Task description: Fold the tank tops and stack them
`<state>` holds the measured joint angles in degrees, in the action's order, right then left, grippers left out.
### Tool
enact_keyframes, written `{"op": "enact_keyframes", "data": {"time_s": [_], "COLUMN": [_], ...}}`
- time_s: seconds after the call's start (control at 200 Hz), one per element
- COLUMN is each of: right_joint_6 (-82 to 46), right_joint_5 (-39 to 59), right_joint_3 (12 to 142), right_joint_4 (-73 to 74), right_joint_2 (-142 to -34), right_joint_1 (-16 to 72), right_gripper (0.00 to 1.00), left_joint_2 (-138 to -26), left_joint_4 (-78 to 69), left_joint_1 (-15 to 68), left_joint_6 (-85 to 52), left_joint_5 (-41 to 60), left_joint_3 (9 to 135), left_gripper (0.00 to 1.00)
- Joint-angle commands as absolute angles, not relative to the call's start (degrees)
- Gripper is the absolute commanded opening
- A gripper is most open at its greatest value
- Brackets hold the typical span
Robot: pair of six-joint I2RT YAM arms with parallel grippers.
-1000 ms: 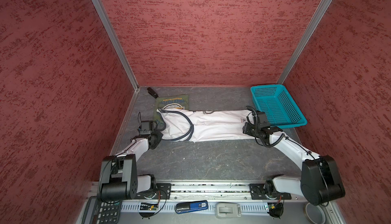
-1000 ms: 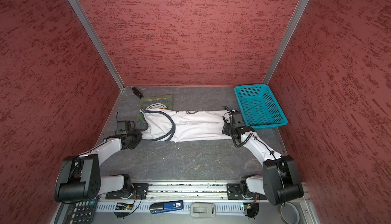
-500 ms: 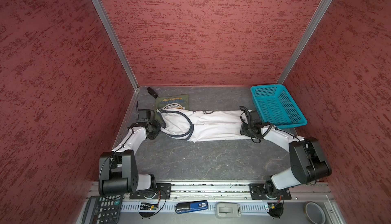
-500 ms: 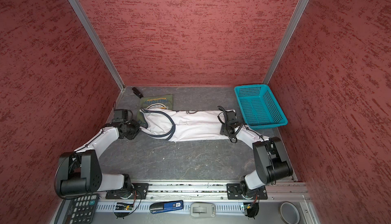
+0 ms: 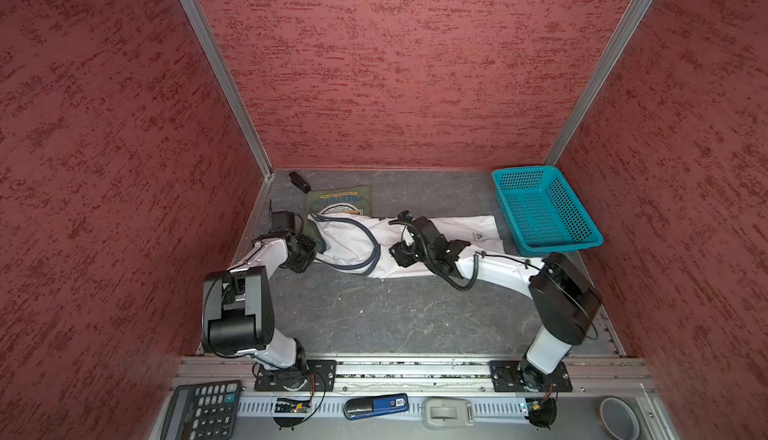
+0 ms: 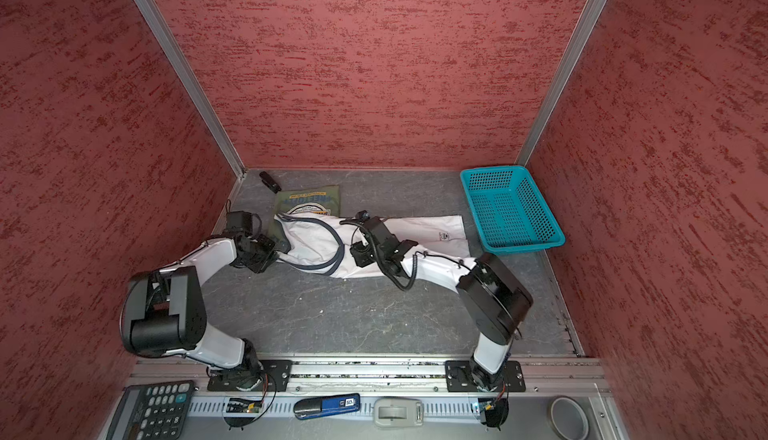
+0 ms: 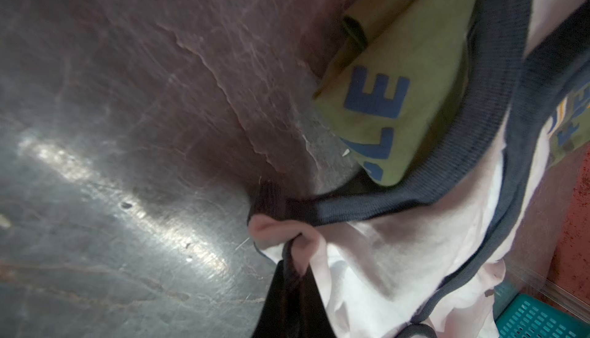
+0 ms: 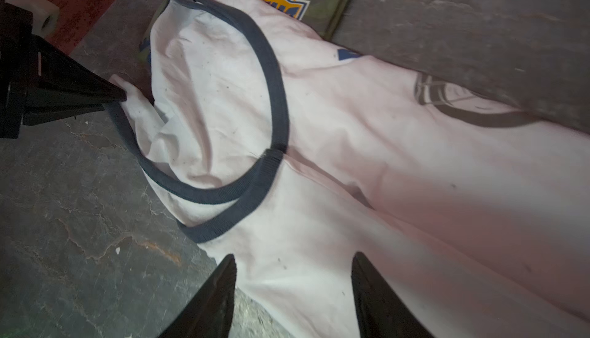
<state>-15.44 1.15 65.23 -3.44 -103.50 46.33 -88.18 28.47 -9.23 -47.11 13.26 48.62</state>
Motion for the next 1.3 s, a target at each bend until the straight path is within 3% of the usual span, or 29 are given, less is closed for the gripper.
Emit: {"op": "enact_keyframes", "data": {"time_s": [0.0,0.19,0.296,0.586,0.701,1.062,1.297], "right_joint_6": [-12.84,-13.89,-13.27,-13.54,-13.86,-14.64,-14.07], "right_joint_5": [0.51,-8.18,-7.98,-15.69,-18.46,-20.27,-20.39], "right_joint_3": [71.31,82.60,85.77,88.71,88.91,91.69,93.82], "right_joint_4": [-2.79,-10.02,-11.64,-15.38,-14.90,-14.80,-16.21], "right_joint_2": [-109.16,-118.86,-122.09,-124.61,-123.73,-125.47,-127.82], "right_joint_1": [48.59,49.31,49.31,49.31,49.13,48.21,48.19], "right_gripper": [0.59,0.57,0.53,0.13,0.03,0.00,0.01], "left_joint_2": [-88.46,-88.49,-88.07,-86.74,-85.83,-84.44,-84.81], "left_joint_4": [27.21,26.65,26.17,26.19,26.85,27.79,28.20], "left_joint_1": [-10.95,-12.43,-13.11,-13.75,-13.94,-15.46,-16.78], "left_joint_6": [-47.10,-46.54,-46.41,-46.32,-46.06,-44.61,-41.78], "left_joint_5": [13.85,14.89,15.24,16.83,16.92,17.08,17.71], "left_joint_3": [47.81,46.19,45.35,44.74,44.68,43.80,45.63], "left_gripper": [0.08,0.09,0.09,0.09,0.10,0.12,0.30]}}
